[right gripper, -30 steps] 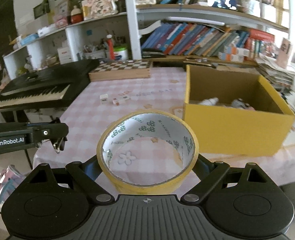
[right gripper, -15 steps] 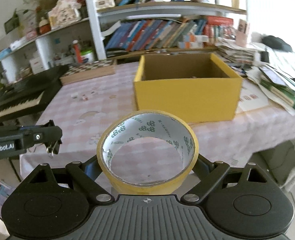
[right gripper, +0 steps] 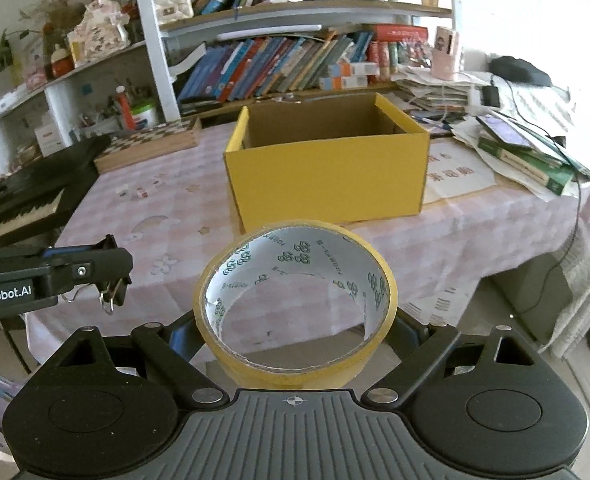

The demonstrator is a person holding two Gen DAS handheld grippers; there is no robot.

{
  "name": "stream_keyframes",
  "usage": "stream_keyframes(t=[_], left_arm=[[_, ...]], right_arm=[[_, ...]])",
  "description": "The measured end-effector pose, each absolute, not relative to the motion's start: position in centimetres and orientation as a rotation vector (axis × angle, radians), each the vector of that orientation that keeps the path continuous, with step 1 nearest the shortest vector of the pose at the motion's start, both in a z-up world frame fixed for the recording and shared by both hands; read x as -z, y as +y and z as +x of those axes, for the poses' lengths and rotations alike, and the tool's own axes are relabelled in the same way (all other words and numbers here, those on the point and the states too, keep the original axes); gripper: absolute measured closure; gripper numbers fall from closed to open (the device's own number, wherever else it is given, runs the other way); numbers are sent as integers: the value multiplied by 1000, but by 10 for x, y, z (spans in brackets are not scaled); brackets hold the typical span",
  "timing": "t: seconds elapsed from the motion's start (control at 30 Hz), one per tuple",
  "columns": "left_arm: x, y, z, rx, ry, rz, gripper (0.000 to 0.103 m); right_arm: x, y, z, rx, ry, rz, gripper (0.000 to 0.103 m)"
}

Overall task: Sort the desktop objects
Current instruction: 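Carry the tape roll and binder clip in both tools over the yellow box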

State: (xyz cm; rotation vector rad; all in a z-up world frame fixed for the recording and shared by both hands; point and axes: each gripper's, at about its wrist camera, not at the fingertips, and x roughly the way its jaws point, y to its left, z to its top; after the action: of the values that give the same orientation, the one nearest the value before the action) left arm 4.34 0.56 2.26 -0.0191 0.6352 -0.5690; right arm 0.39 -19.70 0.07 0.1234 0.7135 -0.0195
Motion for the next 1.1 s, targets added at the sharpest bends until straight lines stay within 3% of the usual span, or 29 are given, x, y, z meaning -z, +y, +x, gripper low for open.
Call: stream_keyframes(t=[0.47,1.1], left_arm=[[-17,-20,56,655,651,-14,83],[-37,-37,117,564,589,-41,83]], right_arm=[[1,-217,-2,99,740,142,11],[-15,-237,80,-6,707,99,11]])
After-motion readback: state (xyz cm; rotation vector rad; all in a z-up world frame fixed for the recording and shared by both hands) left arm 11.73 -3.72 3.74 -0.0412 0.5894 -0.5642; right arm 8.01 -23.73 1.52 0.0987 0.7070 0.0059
